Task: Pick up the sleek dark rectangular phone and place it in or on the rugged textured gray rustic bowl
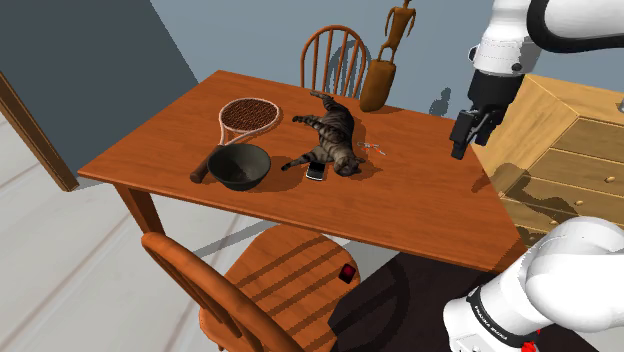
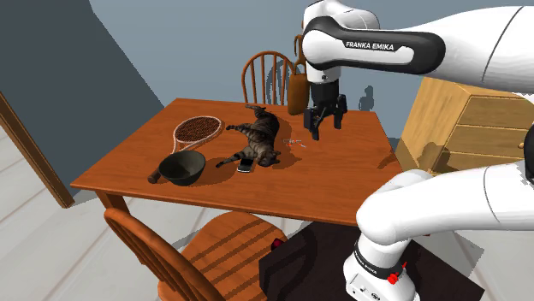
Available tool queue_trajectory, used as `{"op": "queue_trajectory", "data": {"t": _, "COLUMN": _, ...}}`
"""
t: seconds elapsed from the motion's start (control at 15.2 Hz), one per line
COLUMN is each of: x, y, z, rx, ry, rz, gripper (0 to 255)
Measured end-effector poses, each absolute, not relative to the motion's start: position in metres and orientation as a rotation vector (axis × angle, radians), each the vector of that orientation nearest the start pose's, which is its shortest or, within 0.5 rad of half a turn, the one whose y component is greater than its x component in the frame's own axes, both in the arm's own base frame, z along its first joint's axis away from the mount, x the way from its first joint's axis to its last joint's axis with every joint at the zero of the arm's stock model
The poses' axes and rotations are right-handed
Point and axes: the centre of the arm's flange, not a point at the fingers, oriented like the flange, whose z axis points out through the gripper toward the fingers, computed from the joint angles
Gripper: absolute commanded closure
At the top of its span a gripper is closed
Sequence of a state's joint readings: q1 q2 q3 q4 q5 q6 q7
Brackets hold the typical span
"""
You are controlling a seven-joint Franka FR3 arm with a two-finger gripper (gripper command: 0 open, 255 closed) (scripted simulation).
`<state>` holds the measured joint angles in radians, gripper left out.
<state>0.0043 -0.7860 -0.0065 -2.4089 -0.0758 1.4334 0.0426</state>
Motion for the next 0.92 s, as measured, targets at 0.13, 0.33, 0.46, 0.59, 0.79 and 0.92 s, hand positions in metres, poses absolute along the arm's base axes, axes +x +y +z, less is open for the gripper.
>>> {"op": "queue_trajectory", "data": {"t": 0.13, "x": 0.290, "y": -0.005, "z": 0.551, "rx": -3.206, "ry": 0.087, "rz": 0.291, "gripper": 0}}
{"op": "queue_trajectory", "data": {"t": 0.33, "x": 0.299, "y": 0.014, "z": 0.528, "rx": -3.225, "ry": 0.166, "rz": 0.228, "gripper": 0}}
{"op": "queue_trajectory", "data": {"t": 0.46, "x": 0.306, "y": 0.028, "z": 0.511, "rx": -3.237, "ry": 0.231, "rz": 0.178, "gripper": 0}}
{"op": "queue_trajectory", "data": {"t": 0.59, "x": 0.317, "y": 0.042, "z": 0.491, "rx": -3.247, "ry": 0.298, "rz": 0.126, "gripper": 0}}
{"op": "queue_trajectory", "data": {"t": 0.79, "x": 0.330, "y": 0.062, "z": 0.465, "rx": -3.259, "ry": 0.398, "rz": 0.042, "gripper": 0}}
{"op": "queue_trajectory", "data": {"t": 0.92, "x": 0.344, "y": 0.075, "z": 0.448, "rx": -3.264, "ry": 0.466, "rz": -0.012, "gripper": 0}}
